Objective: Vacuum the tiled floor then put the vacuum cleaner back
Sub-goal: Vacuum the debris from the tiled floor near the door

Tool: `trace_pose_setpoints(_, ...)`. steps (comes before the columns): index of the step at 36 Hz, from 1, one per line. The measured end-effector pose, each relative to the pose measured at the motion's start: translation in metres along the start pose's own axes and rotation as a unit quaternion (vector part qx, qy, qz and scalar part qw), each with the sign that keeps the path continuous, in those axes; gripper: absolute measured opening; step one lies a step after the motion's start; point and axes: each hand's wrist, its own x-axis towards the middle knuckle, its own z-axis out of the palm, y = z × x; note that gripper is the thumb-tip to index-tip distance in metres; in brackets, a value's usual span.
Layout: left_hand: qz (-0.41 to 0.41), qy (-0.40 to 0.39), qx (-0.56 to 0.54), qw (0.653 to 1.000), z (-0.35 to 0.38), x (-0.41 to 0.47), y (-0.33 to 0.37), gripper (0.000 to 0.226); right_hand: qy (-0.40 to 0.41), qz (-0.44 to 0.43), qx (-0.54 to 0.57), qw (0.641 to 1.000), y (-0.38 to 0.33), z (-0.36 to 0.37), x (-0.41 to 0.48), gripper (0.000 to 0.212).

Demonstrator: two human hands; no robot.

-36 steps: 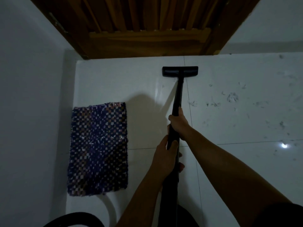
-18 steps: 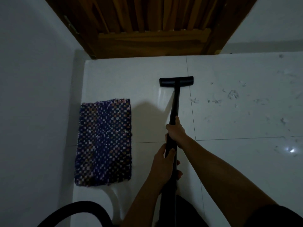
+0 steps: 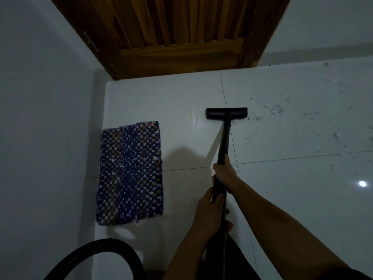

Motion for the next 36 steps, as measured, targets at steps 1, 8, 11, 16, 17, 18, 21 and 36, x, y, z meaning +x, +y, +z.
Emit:
trace_pose_setpoints(1, 0.006, -0.002, 0.000, 1.000, 0.002, -0.005, -0.004, 0.022, -0.001, 0.000, 0.002, 1.000, 0.004, -0.001, -0.004, 0.069)
trace_pose_setpoints(8, 0.009, 0.019, 0.009, 1.000, 0.011, -0.022, -0.040, 0.028, -0.015, 0.004, 0.002, 1.000, 0.032, -0.003, -0.026, 0.070)
trace_pose_setpoints(11, 0.000, 0.028, -0.002, 1.000, 0.014, -0.030, -0.056, 0.030, -0.022, 0.016, 0.001, 1.000, 0.046, -0.002, -0.035, 0.071)
trace_pose_setpoints(16, -0.013, 0.030, 0.017, 0.999, 0.019, -0.046, -0.074, 0.038, -0.031, 0.032, 0.006, 0.999, 0.069, -0.005, -0.048, 0.073)
trace_pose_setpoints(17, -0.012, 0.028, 0.015, 0.999, 0.020, -0.049, -0.078, 0.038, -0.034, 0.034, 0.004, 0.999, 0.073, -0.006, -0.051, 0.073)
trace_pose_setpoints(18, -0.012, 0.026, 0.009, 1.000, 0.022, -0.052, -0.080, 0.038, -0.036, 0.034, 0.002, 0.999, 0.077, -0.007, -0.053, 0.073)
trace_pose_setpoints(21, -0.025, 0.020, -0.007, 0.999, 0.028, -0.061, -0.089, 0.035, -0.040, 0.034, -0.002, 0.999, 0.088, -0.010, -0.059, 0.073)
trace_pose_setpoints(36, -0.046, 0.046, -0.081, 0.995, 0.081, -0.039, -0.076, 0.037, -0.076, 0.018, -0.052, 0.996, 0.079, -0.056, -0.028, 0.074)
